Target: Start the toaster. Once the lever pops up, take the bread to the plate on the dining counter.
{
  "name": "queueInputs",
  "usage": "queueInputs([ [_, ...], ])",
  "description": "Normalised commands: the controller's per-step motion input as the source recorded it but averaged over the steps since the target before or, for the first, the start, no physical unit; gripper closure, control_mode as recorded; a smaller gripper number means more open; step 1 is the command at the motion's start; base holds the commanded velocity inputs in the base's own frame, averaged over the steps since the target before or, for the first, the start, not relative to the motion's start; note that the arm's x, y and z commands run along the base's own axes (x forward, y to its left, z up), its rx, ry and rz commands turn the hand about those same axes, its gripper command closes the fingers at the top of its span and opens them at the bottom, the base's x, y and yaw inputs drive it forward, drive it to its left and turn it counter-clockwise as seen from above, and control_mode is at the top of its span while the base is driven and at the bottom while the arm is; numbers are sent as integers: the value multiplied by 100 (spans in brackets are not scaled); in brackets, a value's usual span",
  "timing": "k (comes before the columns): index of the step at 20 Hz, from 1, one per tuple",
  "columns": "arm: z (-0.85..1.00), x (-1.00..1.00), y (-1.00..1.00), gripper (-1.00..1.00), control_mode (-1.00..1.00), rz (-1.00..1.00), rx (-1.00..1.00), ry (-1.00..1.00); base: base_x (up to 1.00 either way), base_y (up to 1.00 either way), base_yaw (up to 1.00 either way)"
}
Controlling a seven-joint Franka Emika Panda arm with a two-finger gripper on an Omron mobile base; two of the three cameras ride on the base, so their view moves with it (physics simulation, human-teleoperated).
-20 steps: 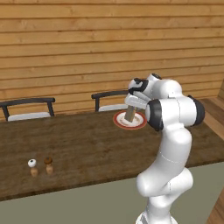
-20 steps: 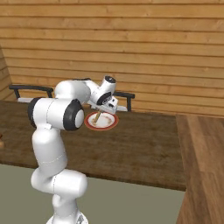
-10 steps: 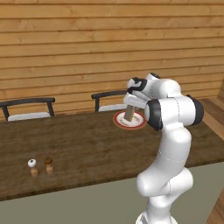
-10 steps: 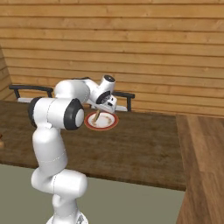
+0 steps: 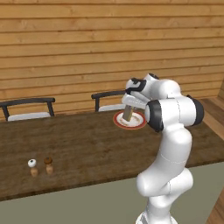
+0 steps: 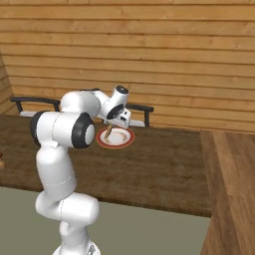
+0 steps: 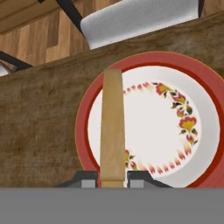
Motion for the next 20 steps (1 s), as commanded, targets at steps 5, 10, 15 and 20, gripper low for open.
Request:
queueInputs([
  [5, 0, 0, 0, 100, -100, 0, 0, 0, 0, 0, 0],
  [10, 0, 0, 0, -100, -100, 0, 0, 0, 0, 0, 0],
  [15, 0, 0, 0, -100, -100, 0, 0, 0, 0, 0, 0],
  [20, 0, 0, 0, -100, -100, 0, 0, 0, 0, 0, 0],
])
